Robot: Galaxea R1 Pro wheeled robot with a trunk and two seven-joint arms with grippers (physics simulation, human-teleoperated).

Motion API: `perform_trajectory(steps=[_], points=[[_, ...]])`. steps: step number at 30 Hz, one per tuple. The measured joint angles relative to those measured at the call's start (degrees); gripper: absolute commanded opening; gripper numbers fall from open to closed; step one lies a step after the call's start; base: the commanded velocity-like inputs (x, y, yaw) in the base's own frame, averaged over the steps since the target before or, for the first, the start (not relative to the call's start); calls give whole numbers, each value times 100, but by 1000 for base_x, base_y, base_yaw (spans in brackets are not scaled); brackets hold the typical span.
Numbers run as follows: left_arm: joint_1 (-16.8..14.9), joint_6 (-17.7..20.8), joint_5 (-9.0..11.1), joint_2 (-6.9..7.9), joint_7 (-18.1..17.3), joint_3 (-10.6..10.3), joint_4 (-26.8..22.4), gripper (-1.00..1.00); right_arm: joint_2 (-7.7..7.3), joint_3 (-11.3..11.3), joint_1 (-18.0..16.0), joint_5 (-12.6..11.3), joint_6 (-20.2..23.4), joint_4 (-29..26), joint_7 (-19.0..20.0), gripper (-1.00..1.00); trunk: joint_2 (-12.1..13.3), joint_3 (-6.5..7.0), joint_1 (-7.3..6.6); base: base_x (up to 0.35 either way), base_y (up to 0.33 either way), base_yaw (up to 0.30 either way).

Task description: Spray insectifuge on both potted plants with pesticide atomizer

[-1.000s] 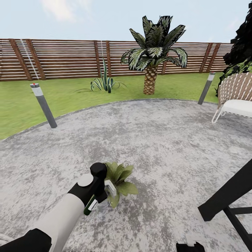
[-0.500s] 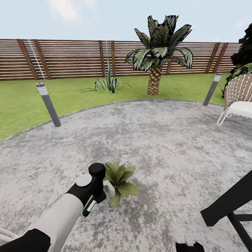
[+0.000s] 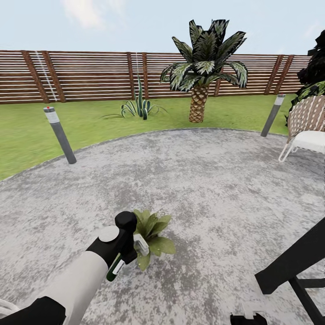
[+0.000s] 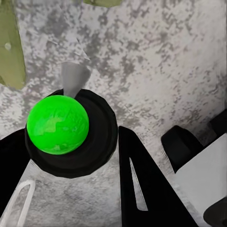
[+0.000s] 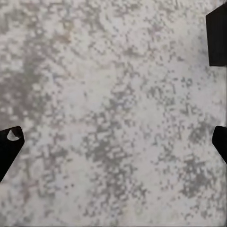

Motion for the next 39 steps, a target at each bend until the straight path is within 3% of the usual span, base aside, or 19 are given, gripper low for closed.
perform_trajectory(steps=[6,11,14,18,22,24,26,35,39], points=[[26,-1,-12,-1,8,28,-46,-100,57,2,18,-17,4,-24,12,100,0,0,0,0,-117,0],[-162,9,-67,-58,3,-12,-64,-100,57,-6,18,-26,8,-20,10,100,0,0,0,0,0,0],[-382,-3,-344,-77,-104,-20,-4,-100,57,-8,18,-27,10,-19,12,100,0,0,0,0,0,0],[-473,-64,-603,-162,-536,-112,26,-100,54,-1,18,-19,11,-19,12,100,0,0,0,0,0,0],[-490,-112,-1160,-98,-537,-146,22,-100,49,0,18,-18,11,-19,12,100,0,0,0,0,0,0],[-480,-186,-1317,-35,-537,-148,21,-100,49,0,18,-18,11,-19,12,100,0,0,0,0,0,0],[-419,-373,-1337,-29,-539,-155,20,-100,48,-1,18,-21,11,-19,12,100,0,0,0,0,0,47],[-515,-413,-1305,-264,-539,-137,-69,-100,66,-2,18,-27,10,-27,4,100,0,0,0,0,0,157],[-658,-414,-1325,-291,-539,-136,-25,-100,65,0,18,-27,9,-26,4,100,0,0,0,45,4,6]])
